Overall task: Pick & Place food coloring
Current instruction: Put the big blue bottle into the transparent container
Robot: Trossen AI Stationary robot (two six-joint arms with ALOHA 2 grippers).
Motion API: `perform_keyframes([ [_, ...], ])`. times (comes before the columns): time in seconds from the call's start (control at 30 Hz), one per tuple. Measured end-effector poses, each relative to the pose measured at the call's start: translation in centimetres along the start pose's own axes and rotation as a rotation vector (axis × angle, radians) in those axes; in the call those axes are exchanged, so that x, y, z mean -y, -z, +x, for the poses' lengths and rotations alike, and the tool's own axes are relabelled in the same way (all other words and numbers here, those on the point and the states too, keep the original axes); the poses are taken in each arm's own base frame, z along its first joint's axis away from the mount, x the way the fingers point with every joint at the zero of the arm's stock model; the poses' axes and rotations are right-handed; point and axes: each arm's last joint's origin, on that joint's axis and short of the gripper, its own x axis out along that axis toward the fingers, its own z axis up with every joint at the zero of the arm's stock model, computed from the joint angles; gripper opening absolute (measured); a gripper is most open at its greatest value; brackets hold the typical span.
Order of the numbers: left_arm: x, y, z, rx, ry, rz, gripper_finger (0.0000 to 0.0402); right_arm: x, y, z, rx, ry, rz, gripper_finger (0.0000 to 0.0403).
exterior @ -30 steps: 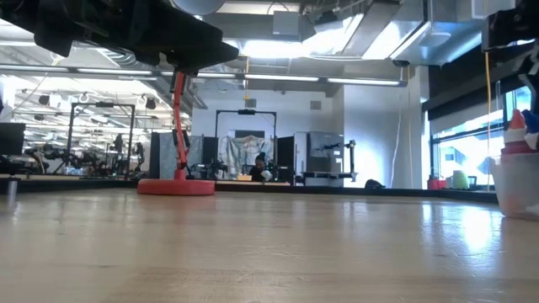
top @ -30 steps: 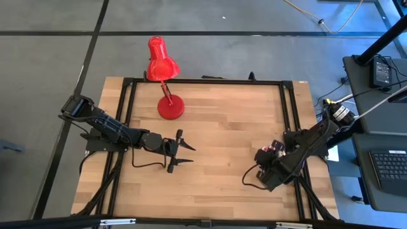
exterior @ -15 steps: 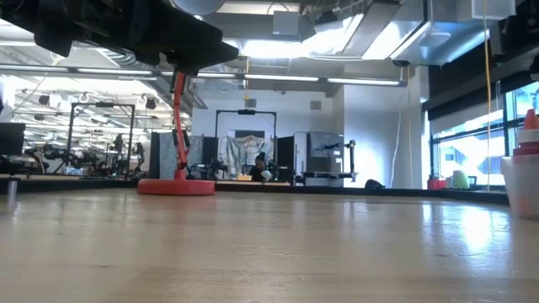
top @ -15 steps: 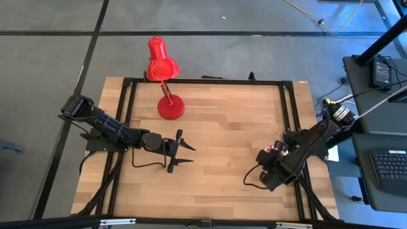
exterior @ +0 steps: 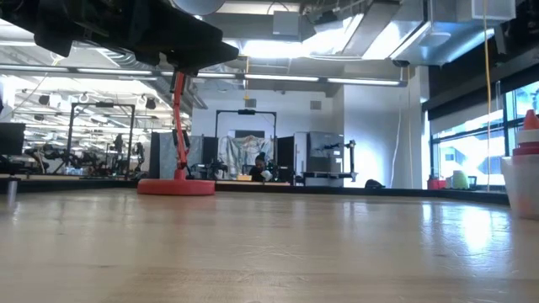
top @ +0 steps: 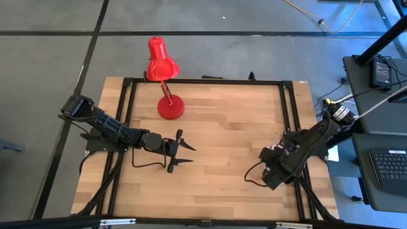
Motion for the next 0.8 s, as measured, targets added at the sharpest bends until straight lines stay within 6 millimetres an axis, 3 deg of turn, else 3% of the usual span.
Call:
perform_keyframes([
  [0.8,0.0,0.0,0.0,0.0,0.0,-0.003,0.0216,1.4,0.7,-0.2,-0.15,0.119,-0.029,0.0148],
])
